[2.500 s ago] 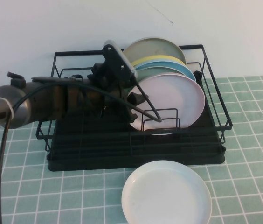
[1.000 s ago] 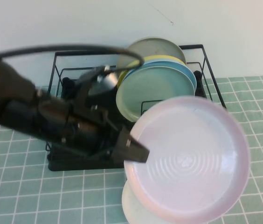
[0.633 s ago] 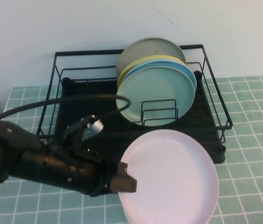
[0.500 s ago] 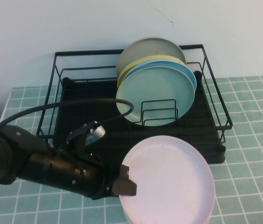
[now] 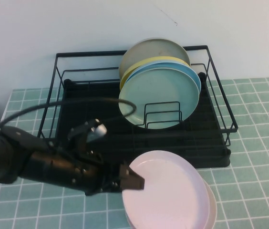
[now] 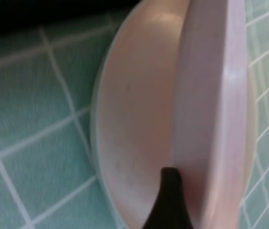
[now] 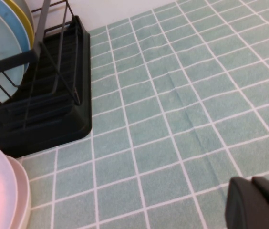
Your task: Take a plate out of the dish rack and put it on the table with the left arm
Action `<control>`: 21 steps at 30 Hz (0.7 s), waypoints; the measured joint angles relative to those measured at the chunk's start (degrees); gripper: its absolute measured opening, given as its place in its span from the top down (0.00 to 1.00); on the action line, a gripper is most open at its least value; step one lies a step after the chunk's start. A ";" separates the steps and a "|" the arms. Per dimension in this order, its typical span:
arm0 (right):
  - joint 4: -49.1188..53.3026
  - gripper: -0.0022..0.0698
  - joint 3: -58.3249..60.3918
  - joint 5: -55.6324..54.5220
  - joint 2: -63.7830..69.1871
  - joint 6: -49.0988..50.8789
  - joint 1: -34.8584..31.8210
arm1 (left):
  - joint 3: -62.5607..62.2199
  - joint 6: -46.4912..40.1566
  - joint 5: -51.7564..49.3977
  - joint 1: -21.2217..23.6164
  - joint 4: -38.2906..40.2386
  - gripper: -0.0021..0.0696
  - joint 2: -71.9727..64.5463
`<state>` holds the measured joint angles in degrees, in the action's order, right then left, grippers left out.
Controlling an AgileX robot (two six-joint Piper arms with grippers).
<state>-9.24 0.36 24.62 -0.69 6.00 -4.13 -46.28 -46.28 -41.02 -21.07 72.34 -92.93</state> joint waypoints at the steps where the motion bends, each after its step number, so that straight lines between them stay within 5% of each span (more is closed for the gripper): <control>1: 0.00 0.97 0.00 0.00 0.00 0.00 0.00 | -0.37 -0.01 -0.35 0.49 0.17 0.28 0.69; 9: 0.00 0.97 0.00 0.00 0.00 0.00 0.00 | -1.77 2.35 -4.11 9.56 -6.75 0.29 11.86; 12: 0.00 0.97 0.00 0.00 0.00 0.00 0.00 | -1.77 3.30 -6.00 13.73 -12.03 0.42 17.31; 16: 0.00 0.97 0.00 0.00 0.00 0.00 0.00 | -1.77 3.31 -8.23 15.64 -18.66 0.81 25.44; 21: 0.00 0.97 0.00 0.00 0.00 0.00 0.00 | -1.77 3.81 -9.10 15.88 -21.08 0.95 36.07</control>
<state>-9.24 0.36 24.62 -0.69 6.00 -4.13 -48.04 -42.47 -50.12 -5.19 51.26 -56.85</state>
